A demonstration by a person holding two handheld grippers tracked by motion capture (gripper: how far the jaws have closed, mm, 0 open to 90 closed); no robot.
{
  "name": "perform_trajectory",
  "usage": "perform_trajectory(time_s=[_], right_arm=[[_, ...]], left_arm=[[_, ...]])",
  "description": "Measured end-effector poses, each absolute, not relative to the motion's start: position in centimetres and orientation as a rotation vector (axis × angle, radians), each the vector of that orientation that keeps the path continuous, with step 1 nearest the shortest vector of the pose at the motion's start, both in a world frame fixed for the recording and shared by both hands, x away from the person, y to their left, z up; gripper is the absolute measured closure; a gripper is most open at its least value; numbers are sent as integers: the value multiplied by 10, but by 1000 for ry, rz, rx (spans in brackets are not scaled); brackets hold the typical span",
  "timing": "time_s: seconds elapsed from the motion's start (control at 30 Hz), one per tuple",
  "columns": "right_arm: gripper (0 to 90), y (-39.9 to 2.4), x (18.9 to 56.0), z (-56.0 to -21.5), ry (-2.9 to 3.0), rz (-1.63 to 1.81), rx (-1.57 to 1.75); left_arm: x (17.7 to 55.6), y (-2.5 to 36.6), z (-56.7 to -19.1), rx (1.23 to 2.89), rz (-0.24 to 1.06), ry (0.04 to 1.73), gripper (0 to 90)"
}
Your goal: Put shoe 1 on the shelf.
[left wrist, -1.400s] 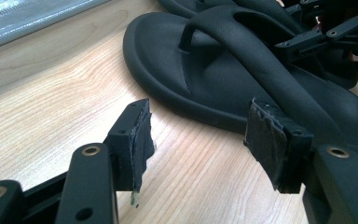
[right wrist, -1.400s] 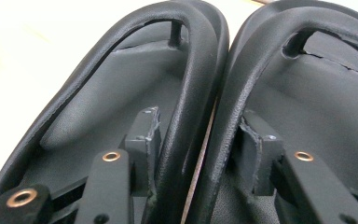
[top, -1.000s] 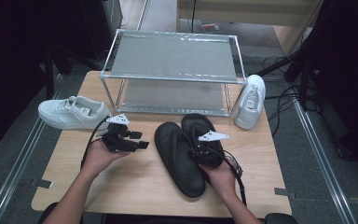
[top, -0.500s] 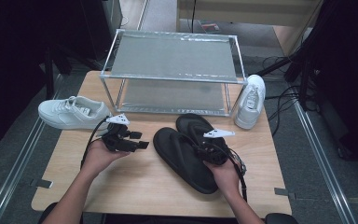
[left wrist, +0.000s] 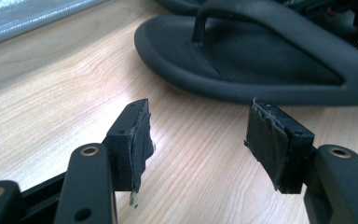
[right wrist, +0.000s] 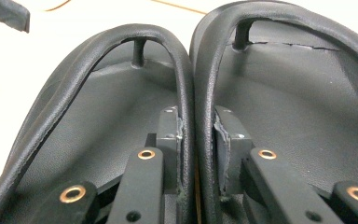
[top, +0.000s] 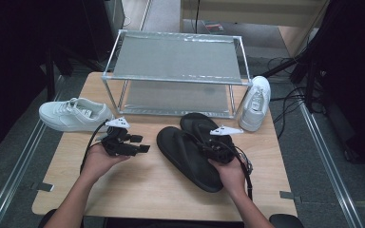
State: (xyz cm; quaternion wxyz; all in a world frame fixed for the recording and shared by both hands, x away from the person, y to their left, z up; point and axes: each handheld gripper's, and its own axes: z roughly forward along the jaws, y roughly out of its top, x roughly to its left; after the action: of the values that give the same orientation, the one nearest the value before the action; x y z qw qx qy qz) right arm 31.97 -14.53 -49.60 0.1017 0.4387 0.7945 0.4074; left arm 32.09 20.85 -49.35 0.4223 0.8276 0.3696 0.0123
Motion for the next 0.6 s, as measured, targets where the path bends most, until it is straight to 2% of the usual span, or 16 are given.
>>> perform_trajectory(time_s=[0.6], right_arm=[[756, -129, 353, -483, 2355, 1234, 1224]], left_arm=[[297, 223, -497, 2064, 55, 982, 398]])
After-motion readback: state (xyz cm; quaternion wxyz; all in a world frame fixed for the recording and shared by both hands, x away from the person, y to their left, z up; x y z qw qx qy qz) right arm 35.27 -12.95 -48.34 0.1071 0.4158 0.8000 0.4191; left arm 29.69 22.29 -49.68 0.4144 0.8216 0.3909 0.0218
